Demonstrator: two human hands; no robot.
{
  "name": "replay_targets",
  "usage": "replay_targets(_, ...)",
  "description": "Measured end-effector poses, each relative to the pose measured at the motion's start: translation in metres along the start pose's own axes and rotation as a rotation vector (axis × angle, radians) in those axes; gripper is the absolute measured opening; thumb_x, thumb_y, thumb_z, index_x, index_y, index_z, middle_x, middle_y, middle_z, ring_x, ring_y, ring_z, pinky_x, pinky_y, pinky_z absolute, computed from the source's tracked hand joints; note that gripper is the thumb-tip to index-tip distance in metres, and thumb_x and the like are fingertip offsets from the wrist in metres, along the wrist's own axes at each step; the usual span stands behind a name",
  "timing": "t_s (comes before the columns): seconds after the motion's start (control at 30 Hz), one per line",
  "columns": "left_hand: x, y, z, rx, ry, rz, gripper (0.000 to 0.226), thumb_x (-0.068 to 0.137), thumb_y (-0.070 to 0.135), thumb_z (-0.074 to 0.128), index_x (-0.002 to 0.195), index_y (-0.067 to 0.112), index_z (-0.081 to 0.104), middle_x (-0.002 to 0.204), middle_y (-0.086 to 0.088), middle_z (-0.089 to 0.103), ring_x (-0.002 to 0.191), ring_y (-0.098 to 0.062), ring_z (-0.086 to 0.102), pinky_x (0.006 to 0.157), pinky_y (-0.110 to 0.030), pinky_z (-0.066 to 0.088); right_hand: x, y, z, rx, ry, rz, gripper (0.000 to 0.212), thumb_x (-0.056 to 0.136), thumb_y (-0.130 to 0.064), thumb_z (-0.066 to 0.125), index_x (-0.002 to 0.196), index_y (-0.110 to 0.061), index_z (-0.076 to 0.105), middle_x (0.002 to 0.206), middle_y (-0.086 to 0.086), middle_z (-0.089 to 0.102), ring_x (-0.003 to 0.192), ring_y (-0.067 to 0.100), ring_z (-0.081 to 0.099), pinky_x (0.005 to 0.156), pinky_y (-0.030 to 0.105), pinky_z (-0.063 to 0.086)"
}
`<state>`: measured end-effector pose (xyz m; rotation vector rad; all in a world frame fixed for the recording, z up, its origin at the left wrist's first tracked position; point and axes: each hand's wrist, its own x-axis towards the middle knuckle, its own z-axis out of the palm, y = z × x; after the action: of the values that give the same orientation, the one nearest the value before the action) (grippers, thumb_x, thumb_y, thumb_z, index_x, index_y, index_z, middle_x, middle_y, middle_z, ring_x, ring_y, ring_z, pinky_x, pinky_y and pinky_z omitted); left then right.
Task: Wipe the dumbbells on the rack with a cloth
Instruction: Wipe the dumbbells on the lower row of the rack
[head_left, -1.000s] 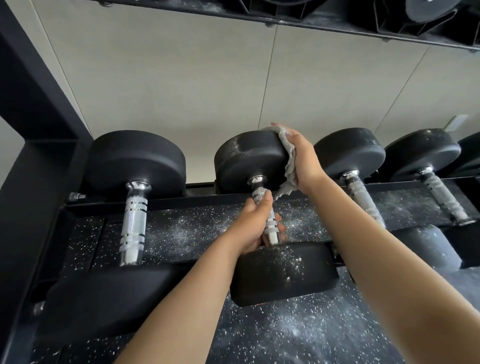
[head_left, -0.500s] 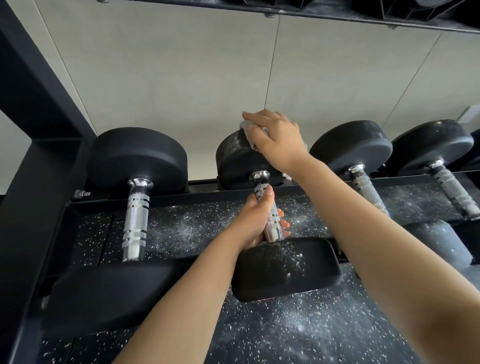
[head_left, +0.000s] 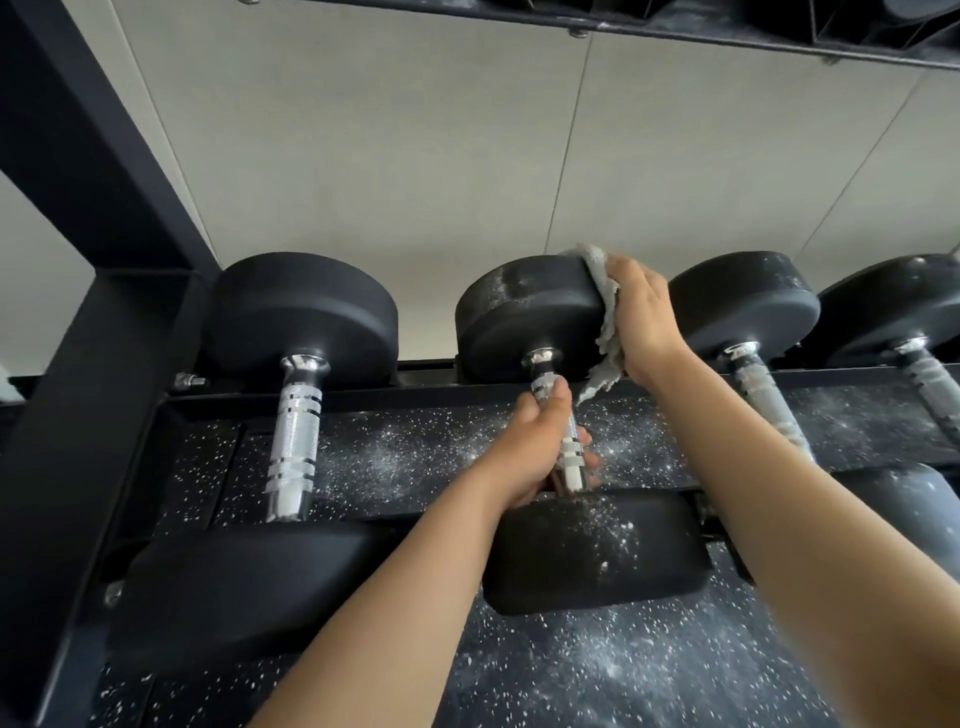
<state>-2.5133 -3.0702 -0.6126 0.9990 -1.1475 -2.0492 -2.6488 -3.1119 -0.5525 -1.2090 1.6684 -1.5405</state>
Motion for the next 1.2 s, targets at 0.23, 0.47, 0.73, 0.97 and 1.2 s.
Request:
replay_targets(0.23, 0.004, -0.001, 0.000, 0.070, 0.020, -0.013, 0.039, 0.099, 0.049, 0.035, 0.117, 0.014, 0.031, 0.087, -0.009, 0.052, 0.051, -0.014, 0.061, 0.065, -0.041, 0.056, 0.006, -0.032, 0.014, -0.448, -0.276, -0.393, 0.040, 0.094, -0.020, 0.034, 0.117, -0.019, 0.067, 0.124, 0.002, 0.064, 0.106, 0.012, 0.060, 0.092, 0.023, 0.048)
replay_targets(0.47, 0.001, -0.002, -0.003, 0.087, -0.025, 0.023, 0.038, 0.099, 0.047, 0.034, 0.117, 0.014, 0.029, 0.092, -0.011, 0.050, 0.053, -0.011, 0.063, 0.061, -0.038, 0.059, 0.014, -0.067, 0.056, -1.360, -0.618, -0.695, 0.048, 0.087, -0.054, 0.019, 0.119, -0.050, 0.055, 0.127, -0.014, 0.060, 0.119, 0.025, 0.052, 0.089, 0.044, 0.046)
replay_targets(0.73, -0.003, 0.000, 0.000, 0.052, -0.012, 0.020, 0.038, 0.101, 0.042, 0.033, 0.121, 0.010, 0.030, 0.087, -0.011, 0.049, 0.047, -0.010, 0.062, 0.051, -0.032, 0.057, 0.019, -0.079, 0.061, -1.108, -0.923, -0.453, 0.041, 0.082, -0.043, 0.038, 0.092, -0.021, 0.071, 0.104, 0.008, 0.072, 0.094, 0.032, 0.066, 0.085, 0.039, 0.051)
replay_targets(0.97, 0.001, -0.001, -0.002, 0.060, -0.021, 0.026, 0.036, 0.100, 0.045, 0.033, 0.117, 0.013, 0.030, 0.087, -0.010, 0.050, 0.050, -0.012, 0.062, 0.057, -0.036, 0.057, 0.026, -0.074, 0.048, -0.853, -0.871, -0.355, 0.038, 0.089, -0.038, 0.045, 0.106, -0.022, 0.074, 0.103, -0.002, 0.074, 0.101, 0.019, 0.066, 0.095, 0.024, 0.047)
replay_targets(1.2, 0.001, 0.000, 0.000, 0.052, -0.029, 0.043, 0.030, 0.101, 0.041, 0.031, 0.115, 0.013, 0.030, 0.085, -0.009, 0.049, 0.047, -0.010, 0.062, 0.060, -0.037, 0.056, 0.005, -0.076, 0.118, -1.605, -0.955, -0.478, 0.037, 0.091, -0.030, 0.042, 0.057, -0.020, 0.051, 0.059, -0.004, 0.054, 0.061, 0.022, 0.053, 0.075, 0.034, 0.044)
